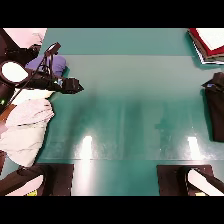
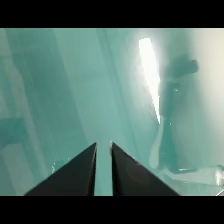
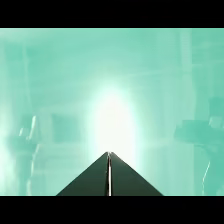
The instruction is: Fold the shirts.
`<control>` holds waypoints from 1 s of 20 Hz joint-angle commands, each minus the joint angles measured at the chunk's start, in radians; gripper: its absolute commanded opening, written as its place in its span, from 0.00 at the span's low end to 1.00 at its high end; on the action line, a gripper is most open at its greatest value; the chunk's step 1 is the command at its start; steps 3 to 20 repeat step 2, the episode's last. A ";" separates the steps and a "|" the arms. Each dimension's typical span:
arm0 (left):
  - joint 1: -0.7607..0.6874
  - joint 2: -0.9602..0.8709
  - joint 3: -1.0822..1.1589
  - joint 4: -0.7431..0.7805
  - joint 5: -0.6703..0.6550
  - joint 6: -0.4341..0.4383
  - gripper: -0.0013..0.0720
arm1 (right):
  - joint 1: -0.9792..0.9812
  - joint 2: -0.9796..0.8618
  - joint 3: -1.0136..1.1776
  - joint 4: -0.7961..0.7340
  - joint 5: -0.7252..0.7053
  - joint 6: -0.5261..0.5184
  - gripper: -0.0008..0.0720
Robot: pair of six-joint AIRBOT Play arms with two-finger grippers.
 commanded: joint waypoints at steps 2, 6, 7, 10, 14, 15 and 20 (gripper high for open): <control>0.000 0.001 0.001 0.000 0.010 -0.001 0.19 | 0.104 0.005 0.001 0.003 -0.007 0.001 0.03; 0.000 0.001 0.001 0.000 0.010 -0.001 0.19 | 0.104 0.005 0.001 0.003 -0.007 0.001 0.03; 0.000 0.001 0.001 0.000 0.010 -0.001 0.19 | 0.104 0.005 0.001 0.003 -0.007 0.001 0.03; 0.000 0.001 0.001 0.000 0.010 -0.001 0.19 | 0.104 0.005 0.001 0.003 -0.007 0.001 0.03; 0.000 0.001 0.001 0.000 0.010 -0.001 0.19 | 0.104 0.005 0.001 0.003 -0.007 0.001 0.03; 0.000 0.001 0.001 0.000 0.010 -0.001 0.19 | 0.104 0.005 0.001 0.003 -0.007 0.001 0.03; 0.000 0.001 0.001 0.000 0.010 -0.001 0.19 | 0.104 0.005 0.001 0.003 -0.007 0.001 0.03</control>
